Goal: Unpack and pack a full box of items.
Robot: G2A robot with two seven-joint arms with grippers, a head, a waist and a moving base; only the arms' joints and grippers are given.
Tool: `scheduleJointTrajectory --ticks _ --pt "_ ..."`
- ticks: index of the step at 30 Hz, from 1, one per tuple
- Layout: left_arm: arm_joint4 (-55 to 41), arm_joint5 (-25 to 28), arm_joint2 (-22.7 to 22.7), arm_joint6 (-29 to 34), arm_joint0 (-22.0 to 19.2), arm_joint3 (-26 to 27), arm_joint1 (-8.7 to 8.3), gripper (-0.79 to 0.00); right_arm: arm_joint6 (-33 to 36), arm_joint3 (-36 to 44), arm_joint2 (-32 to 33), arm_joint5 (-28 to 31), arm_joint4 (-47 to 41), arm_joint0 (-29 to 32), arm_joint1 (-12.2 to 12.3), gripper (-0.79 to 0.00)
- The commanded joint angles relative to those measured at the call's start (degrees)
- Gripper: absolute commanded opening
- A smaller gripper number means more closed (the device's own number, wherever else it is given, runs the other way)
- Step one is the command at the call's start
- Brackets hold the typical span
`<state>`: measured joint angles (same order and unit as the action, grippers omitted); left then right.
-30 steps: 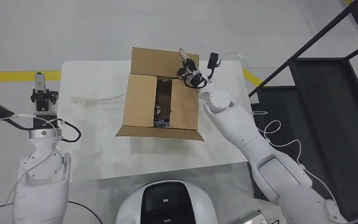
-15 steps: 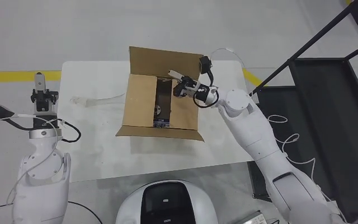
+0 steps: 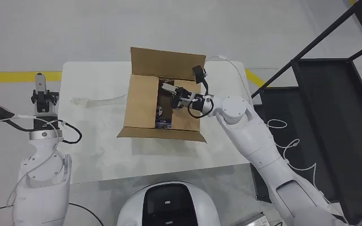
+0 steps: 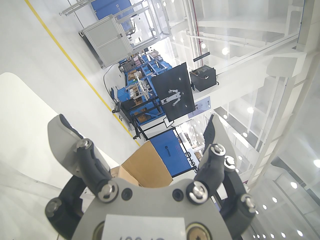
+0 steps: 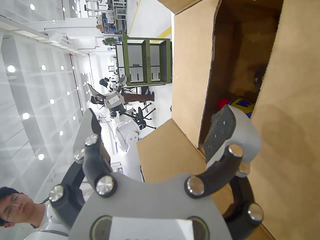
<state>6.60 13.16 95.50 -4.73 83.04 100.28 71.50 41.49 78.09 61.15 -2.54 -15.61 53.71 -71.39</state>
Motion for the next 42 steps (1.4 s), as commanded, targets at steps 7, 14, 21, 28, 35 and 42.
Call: scheduleJointTrajectory --ticks 7,14,21,28,35,42 --pt "0.0 0.0 0.0 0.0 0.0 0.0 0.00 0.000 -0.7 -3.8 -2.3 1.5 -0.3 -2.2 -0.9 0.000" --pt "0.0 0.0 0.0 0.0 0.0 0.0 0.00 0.000 -1.8 -15.3 -9.8 3.7 1.6 -10.3 -3.8 0.000" --pt "0.0 0.0 0.0 0.0 0.0 0.0 0.00 0.000 -2.5 -22.8 -14.4 6.5 -2.1 -14.3 -7.0 0.000" --pt "0.0 0.0 0.0 0.0 0.0 0.0 0.00 0.000 -2.0 -27.7 -16.8 10.2 -7.4 -16.7 -10.0 0.000" --pt "0.0 0.0 0.0 0.0 0.0 0.0 0.00 0.000 1.6 -25.3 -14.9 10.9 -13.5 -19.6 -11.2 -0.129" --pt "0.0 0.0 0.0 0.0 0.0 0.0 0.00 0.000 1.9 -22.1 -16.3 10.4 -12.9 -21.1 -12.5 -0.117"
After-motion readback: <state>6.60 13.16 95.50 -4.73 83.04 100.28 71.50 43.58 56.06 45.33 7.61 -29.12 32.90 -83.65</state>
